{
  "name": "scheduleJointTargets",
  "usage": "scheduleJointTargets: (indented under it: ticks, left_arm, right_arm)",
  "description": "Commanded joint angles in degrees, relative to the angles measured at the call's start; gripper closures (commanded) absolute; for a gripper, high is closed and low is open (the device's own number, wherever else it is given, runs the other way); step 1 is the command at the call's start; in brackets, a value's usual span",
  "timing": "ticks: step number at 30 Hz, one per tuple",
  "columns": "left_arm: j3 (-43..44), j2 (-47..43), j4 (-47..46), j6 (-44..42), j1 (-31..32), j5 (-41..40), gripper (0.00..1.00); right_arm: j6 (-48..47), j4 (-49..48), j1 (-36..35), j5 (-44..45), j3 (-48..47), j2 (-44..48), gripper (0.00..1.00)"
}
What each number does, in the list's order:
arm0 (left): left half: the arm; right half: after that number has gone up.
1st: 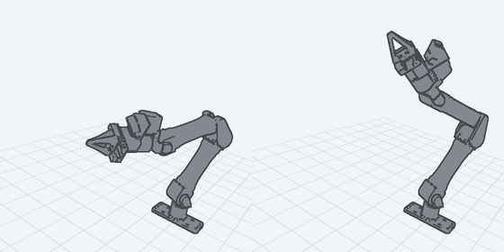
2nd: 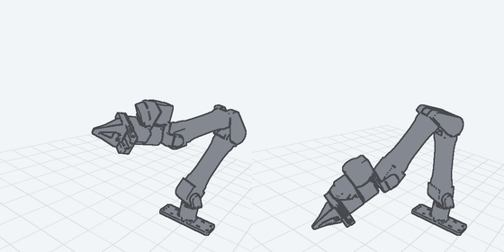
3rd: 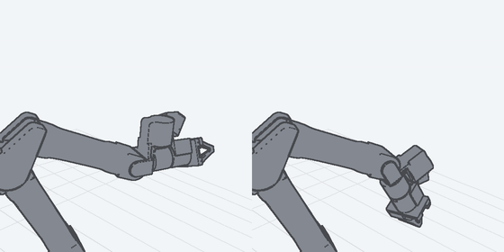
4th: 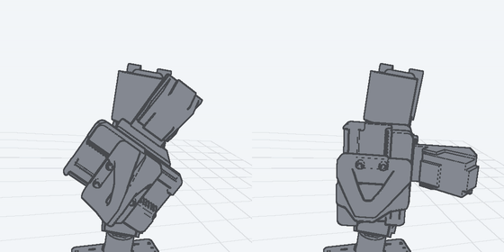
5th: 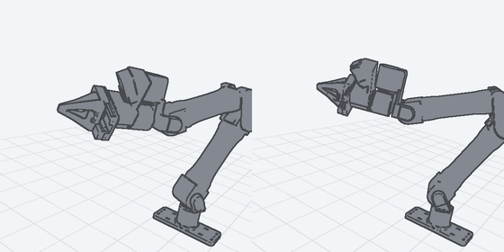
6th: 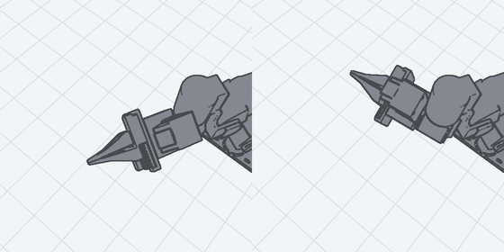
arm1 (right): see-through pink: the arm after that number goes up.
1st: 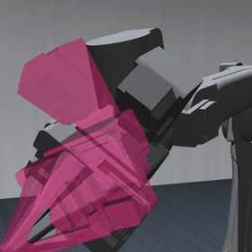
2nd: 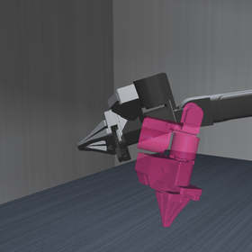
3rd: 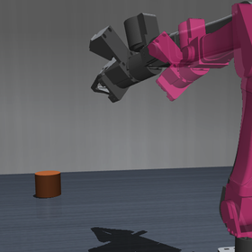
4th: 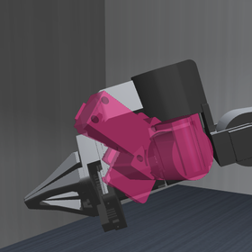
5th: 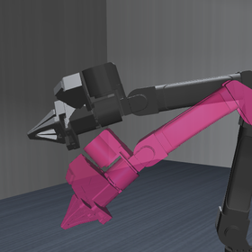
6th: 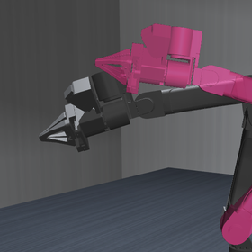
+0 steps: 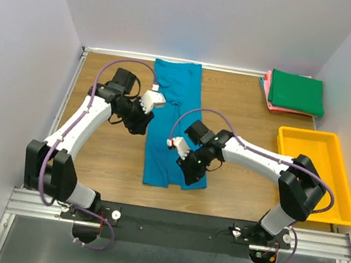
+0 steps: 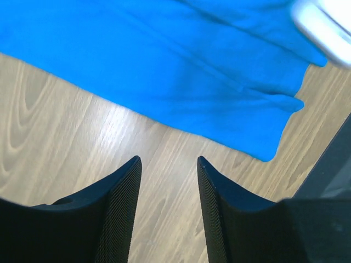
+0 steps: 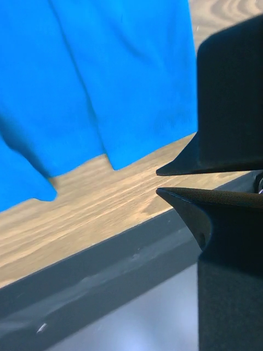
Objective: Fold and stack the t-shirts
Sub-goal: Rotate the tshirt 90 degrees
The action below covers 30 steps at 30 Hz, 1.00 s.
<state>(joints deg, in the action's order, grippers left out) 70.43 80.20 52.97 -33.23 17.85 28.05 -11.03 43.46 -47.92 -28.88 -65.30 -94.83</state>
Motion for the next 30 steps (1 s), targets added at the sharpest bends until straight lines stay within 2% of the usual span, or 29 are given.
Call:
scheduleJointTargets:
  ticks: [1,4,9,19,30]
  left_arm:
    - [2.51,4.33,2.23,-2.01,-8.50,8.06,0.48]
    - [3.65,7.06,2.14,-0.79,-13.69,11.05,0.48]
    - [3.66,8.04,1.79,-0.25,-15.91,12.64,0.48]
    - [2.60,6.37,0.99,-0.25,-15.91,11.67,0.48]
    - [1.81,7.42,0.47,-0.78,-16.00,11.50,0.48]
  right_arm:
    - [-0.49,-2.32,-6.11,8.83,2.19,0.61,0.79]
    - [0.21,-3.64,-11.47,11.47,1.93,0.08,0.76]
    - [1.45,-4.35,-16.85,17.36,2.02,-2.02,0.74]
    - [2.94,-5.67,-18.08,25.89,-0.26,-7.21,0.73]
    - [3.38,-5.84,-18.26,26.86,-0.71,-8.97,0.71]
